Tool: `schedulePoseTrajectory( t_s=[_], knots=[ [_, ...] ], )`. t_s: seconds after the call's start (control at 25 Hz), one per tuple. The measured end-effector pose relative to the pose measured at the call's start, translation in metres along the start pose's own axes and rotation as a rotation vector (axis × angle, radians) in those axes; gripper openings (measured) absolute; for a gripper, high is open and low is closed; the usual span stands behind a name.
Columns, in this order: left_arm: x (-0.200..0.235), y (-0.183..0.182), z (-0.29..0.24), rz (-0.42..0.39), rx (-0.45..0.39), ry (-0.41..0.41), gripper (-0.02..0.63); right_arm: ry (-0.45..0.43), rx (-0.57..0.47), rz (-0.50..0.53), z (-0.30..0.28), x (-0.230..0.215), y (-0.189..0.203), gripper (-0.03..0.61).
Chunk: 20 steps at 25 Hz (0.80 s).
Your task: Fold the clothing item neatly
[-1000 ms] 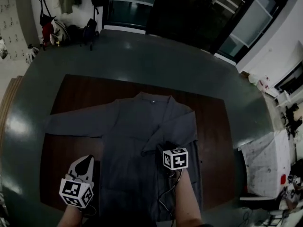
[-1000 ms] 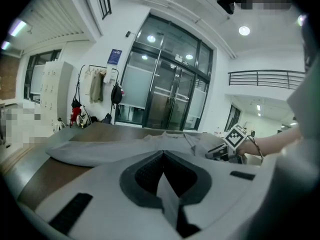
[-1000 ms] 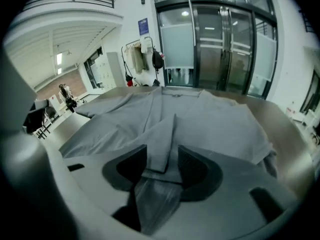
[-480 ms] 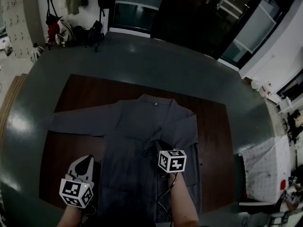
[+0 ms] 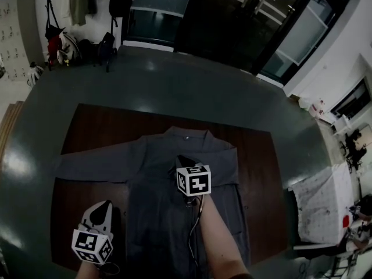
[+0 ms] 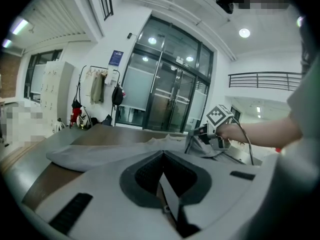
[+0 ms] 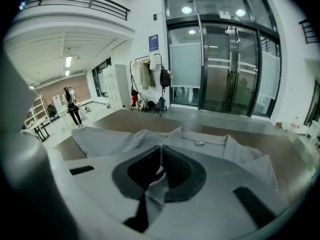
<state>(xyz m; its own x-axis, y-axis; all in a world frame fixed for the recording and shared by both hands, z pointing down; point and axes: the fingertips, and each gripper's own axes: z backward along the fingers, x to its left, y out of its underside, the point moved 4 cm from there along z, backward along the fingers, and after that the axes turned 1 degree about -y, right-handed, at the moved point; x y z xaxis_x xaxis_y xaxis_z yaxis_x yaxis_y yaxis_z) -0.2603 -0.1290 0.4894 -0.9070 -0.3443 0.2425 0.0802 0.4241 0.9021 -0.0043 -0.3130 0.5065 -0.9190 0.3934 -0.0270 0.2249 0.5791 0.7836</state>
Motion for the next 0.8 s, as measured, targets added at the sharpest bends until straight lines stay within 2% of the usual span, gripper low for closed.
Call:
schedulePoseTrajectory(
  t_s=[0.2,0.36,0.6,0.72,0.8],
  knots=[
    [0.009,0.004,-0.006,0.024,0.018,0.011,0.009,-0.020,0.056,0.023,-0.037,0.009,0.003,0.008],
    [0.013,0.008,-0.010,0.030,0.039,0.021,0.008,-0.041,0.087,0.036,-0.056,0.019,0.014,0.091],
    [0.014,0.010,-0.015,0.027,0.036,0.035,0.008,0.030,-0.006,-0.005,-0.031,0.010,0.021,0.094],
    [0.011,0.007,-0.012,0.024,0.030,0.043,0.008,0.071,0.023,-0.041,-0.015,-0.001,0.039,0.094],
    [0.008,0.008,-0.010,0.021,0.032,0.050,0.008,0.076,0.067,-0.010,-0.014,-0.003,0.058,0.094]
  ],
)
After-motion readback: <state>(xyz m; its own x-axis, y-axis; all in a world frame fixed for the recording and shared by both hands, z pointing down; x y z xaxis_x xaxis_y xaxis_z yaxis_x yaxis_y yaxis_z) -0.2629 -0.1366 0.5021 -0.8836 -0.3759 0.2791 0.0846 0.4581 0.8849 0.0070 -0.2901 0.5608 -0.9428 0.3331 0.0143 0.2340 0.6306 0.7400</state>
